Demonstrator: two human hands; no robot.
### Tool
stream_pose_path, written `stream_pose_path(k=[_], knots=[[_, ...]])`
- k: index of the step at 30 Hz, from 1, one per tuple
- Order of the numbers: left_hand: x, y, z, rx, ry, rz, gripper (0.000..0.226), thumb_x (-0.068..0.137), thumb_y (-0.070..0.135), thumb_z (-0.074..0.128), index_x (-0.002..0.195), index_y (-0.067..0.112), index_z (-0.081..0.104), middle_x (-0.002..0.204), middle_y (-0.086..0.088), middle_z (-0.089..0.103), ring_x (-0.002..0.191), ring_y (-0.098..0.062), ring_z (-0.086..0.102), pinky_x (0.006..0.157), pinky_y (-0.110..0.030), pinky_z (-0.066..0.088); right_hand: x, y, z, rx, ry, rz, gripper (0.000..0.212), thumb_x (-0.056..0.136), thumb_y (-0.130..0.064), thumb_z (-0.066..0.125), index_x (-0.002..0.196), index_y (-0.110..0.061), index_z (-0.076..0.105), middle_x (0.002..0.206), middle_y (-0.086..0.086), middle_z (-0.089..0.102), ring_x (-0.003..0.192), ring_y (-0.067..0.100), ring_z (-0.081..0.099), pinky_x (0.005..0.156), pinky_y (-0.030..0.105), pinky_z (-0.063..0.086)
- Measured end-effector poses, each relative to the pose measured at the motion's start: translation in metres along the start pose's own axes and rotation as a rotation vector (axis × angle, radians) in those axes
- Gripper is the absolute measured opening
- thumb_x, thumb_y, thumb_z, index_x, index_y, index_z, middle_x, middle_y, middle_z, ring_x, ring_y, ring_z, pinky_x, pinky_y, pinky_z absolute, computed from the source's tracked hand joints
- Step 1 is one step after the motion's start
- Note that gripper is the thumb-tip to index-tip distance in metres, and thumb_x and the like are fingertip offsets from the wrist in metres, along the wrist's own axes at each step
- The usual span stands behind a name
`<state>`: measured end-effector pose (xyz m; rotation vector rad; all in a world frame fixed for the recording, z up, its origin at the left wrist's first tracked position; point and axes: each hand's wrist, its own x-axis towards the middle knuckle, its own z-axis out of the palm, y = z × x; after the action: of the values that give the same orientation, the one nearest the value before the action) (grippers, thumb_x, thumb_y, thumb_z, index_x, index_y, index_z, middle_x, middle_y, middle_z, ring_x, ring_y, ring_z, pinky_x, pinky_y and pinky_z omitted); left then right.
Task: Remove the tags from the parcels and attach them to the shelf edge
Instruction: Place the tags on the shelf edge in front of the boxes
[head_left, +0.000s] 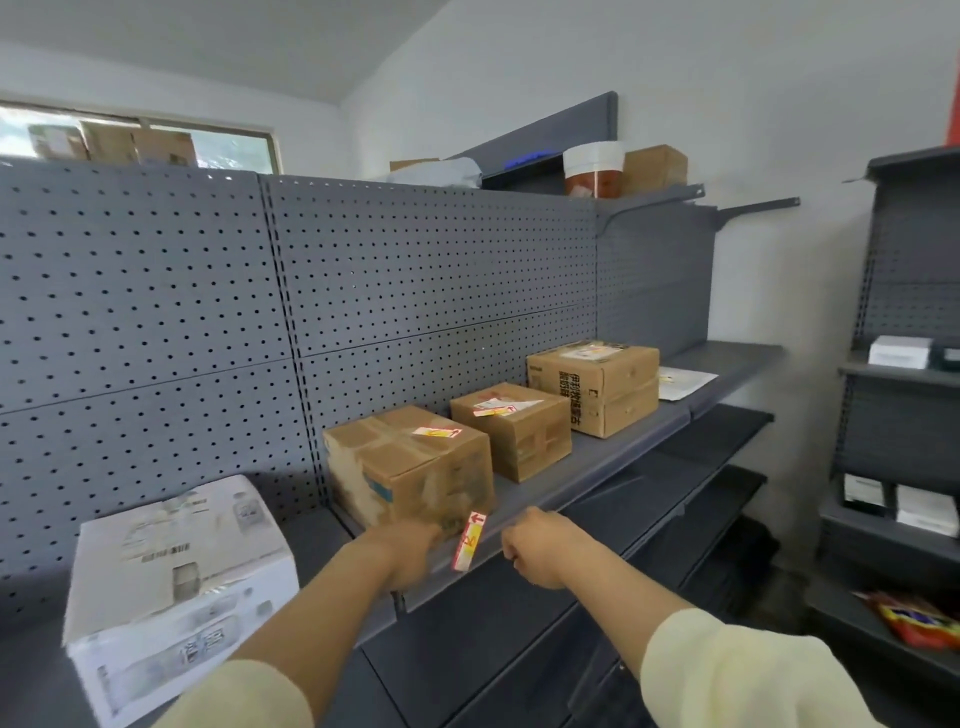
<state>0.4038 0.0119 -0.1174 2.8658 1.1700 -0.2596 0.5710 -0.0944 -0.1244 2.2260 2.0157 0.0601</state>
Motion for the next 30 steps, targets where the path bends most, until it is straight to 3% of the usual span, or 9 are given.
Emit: stream_pose_path(k=[4, 11, 16, 19, 23, 27, 30], knots=[[0.035, -0.014, -0.001, -0.020, 0.005, 0.022, 0.034, 0.091, 0.015, 0.050, 0.125, 0.016, 0.053, 0.129, -0.009, 0.056, 0.112, -0.027, 0.056, 0.094, -0.037, 0.048, 0.025, 0.011, -0.004, -0.011, 0.020, -0.003, 0.027, 0.093, -0.010, 0.050, 0.118, -0.011, 0.058, 0.117, 0.016, 0.057, 0.101, 0.032, 0.056, 0.085, 0.042, 0.050], [0.086, -0.022, 0.013, -0.141, 0.007, 0.009, 0.031, 0.093, 0.018, 0.047, 0.122, 0.026, 0.055, 0.119, -0.003, 0.058, 0.102, -0.021, 0.059, 0.087, -0.035, 0.052, 0.077, 0.027, -0.001, 0.010, 0.029, -0.022, 0.021, 0.091, -0.008, 0.055, 0.111, -0.010, 0.057, 0.113, 0.014, 0.058, 0.096, 0.026, 0.055, 0.083, 0.038, 0.048], [0.108, -0.019, 0.028, -0.157, -0.031, -0.018, 0.024, 0.092, 0.026, 0.049, 0.113, 0.033, 0.057, 0.114, 0.002, 0.059, 0.100, -0.018, 0.058, 0.092, -0.040, 0.050, 0.106, 0.031, 0.006, 0.056, 0.045, -0.082, 0.032, 0.088, -0.004, 0.057, 0.118, -0.013, 0.051, 0.120, 0.012, 0.052, 0.108, 0.027, 0.051, 0.092, 0.039, 0.046], [0.119, -0.013, 0.027, -0.178, -0.006, -0.041, 0.023, 0.094, 0.026, 0.050, 0.115, 0.028, 0.059, 0.114, -0.001, 0.062, 0.102, -0.019, 0.059, 0.094, -0.037, 0.049, 0.125, 0.033, 0.008, 0.075, 0.026, -0.142, 0.038, 0.086, -0.003, 0.058, 0.122, -0.013, 0.050, 0.123, 0.012, 0.051, 0.111, 0.028, 0.050, 0.095, 0.040, 0.046], [0.126, -0.005, 0.024, -0.201, -0.048, -0.109, 0.027, 0.095, 0.020, 0.051, 0.120, 0.021, 0.059, 0.118, -0.007, 0.062, 0.106, -0.025, 0.058, 0.090, -0.032, 0.046, 0.142, 0.033, 0.015, 0.069, -0.016, -0.225, 0.025, 0.090, -0.009, 0.056, 0.115, -0.013, 0.055, 0.115, 0.013, 0.058, 0.102, 0.029, 0.058, 0.088, 0.040, 0.050], [0.122, -0.001, 0.020, -0.219, -0.091, -0.177, 0.027, 0.097, 0.022, 0.048, 0.119, 0.011, 0.059, 0.120, -0.013, 0.062, 0.106, -0.029, 0.058, 0.090, -0.036, 0.045, 0.150, 0.031, 0.019, 0.060, -0.038, -0.318, 0.025, 0.092, -0.006, 0.051, 0.115, -0.006, 0.060, 0.116, 0.017, 0.061, 0.103, 0.033, 0.059, 0.082, 0.039, 0.048], [0.111, 0.005, 0.020, -0.215, -0.095, -0.230, 0.028, 0.099, 0.021, 0.047, 0.122, 0.008, 0.057, 0.122, -0.014, 0.061, 0.105, -0.029, 0.057, 0.092, -0.038, 0.047, 0.151, 0.028, 0.020, 0.030, -0.054, -0.375, 0.026, 0.093, -0.005, 0.049, 0.116, -0.004, 0.061, 0.119, 0.018, 0.061, 0.107, 0.035, 0.058, 0.086, 0.040, 0.046]])
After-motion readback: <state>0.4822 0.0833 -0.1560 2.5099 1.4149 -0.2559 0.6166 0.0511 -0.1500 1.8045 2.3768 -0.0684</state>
